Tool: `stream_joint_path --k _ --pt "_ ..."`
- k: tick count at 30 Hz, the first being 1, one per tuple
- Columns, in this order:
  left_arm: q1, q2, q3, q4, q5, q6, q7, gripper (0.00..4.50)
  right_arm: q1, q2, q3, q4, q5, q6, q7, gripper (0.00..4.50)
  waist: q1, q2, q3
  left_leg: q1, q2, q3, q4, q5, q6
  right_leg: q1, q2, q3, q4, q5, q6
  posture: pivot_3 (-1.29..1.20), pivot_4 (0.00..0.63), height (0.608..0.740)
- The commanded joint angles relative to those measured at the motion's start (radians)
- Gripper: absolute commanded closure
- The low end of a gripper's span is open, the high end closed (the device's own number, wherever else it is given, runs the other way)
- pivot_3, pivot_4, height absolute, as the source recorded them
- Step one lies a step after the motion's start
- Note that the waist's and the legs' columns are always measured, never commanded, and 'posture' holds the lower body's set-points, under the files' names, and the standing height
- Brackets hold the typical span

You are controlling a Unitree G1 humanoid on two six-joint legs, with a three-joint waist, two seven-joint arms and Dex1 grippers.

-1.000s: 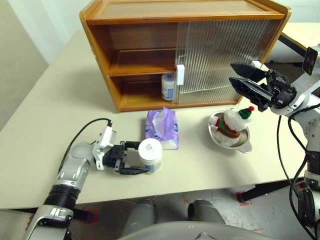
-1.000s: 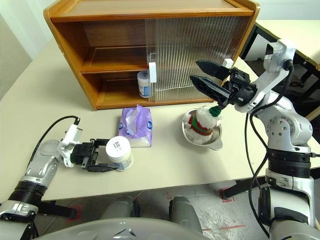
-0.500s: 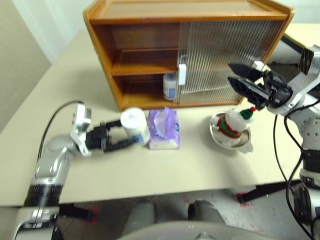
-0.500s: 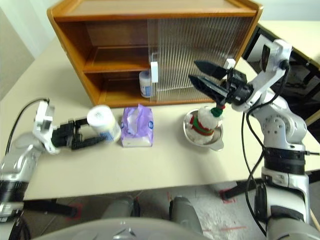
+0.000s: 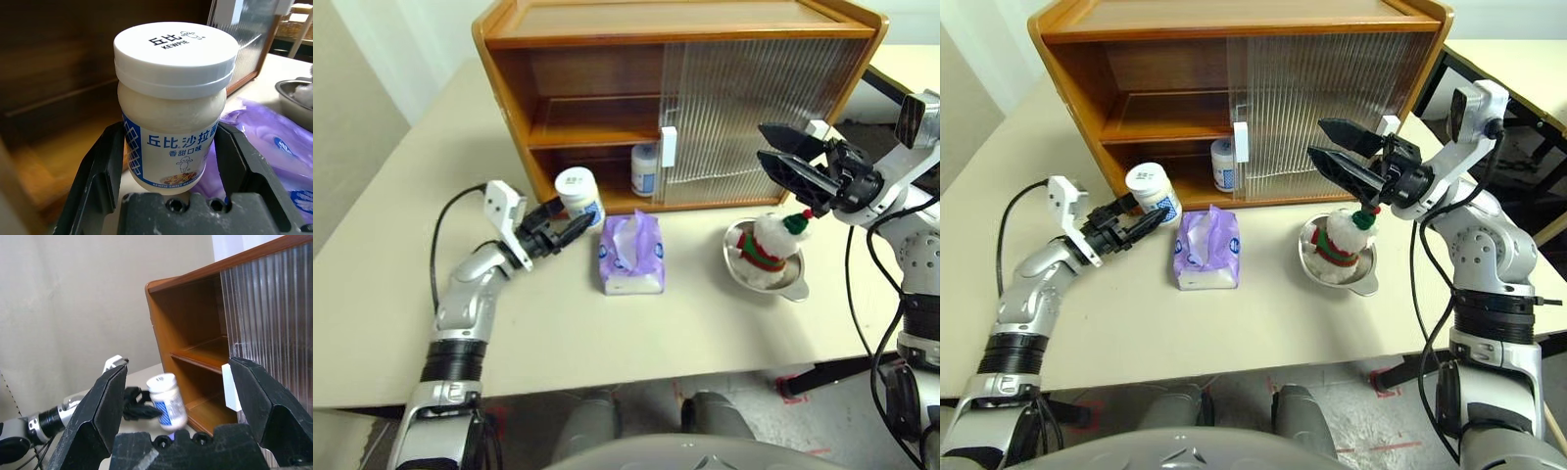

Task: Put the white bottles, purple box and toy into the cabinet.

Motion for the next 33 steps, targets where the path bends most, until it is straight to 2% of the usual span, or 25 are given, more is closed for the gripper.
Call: stream_joint_path --k 1,6,16,24,33 --pt "-0.01 -0.02 0.001 0.023 0.043 -0.026 0.078 1.44 0.021 -0.001 -0.01 -0.026 0.006 -0.009 -0.011 0.0 -0.001 0.0 0.0 0.0 0.0 0.0 0.0 0.0 0.0 0.0 0.0 0.0 0.0 0.0 0.0 0.03 0.0 0.74" --pt "-0.051 -0.059 -0.008 0.07 0.1 -0.051 0.175 1.44 0.026 0.006 -0.006 -0.03 0.005 -0.014 -0.018 0.0 -0.001 0.0 0.0 0.0 -0.001 0.0 0.0 0.0 0.0 0.0 0.003 0.0 0.0 0.0 0.0 0.02 0.0 0.74" --pt "-0.126 -0.096 0.011 0.12 0.09 -0.04 0.238 1.44 0.033 0.01 -0.01 -0.034 0.005 -0.019 -0.021 0.0 -0.002 0.0 0.0 0.0 -0.001 0.0 0.001 0.001 0.002 0.0 0.005 0.0 0.0 0.001 0.001 0.01 0.0 0.74" --pt "-0.188 -0.123 0.005 0.215 0.146 -0.069 0.341 1.44 0.041 0.011 -0.013 -0.037 0.007 -0.026 -0.024 0.0 -0.003 -0.001 0.0 0.0 -0.001 0.001 0.001 0.001 0.003 0.0 0.006 0.001 0.0 0.001 0.002 0.01 0.0 0.74" --pt "-0.262 -0.201 -0.004 0.309 0.201 -0.102 0.486 1.44 0.05 0.015 -0.014 -0.044 0.01 -0.031 -0.029 0.0 -0.001 -0.001 0.0 -0.001 -0.002 0.001 0.001 0.001 0.003 0.0 0.006 0.001 -0.001 0.002 0.003 0.0 0.0 0.74"
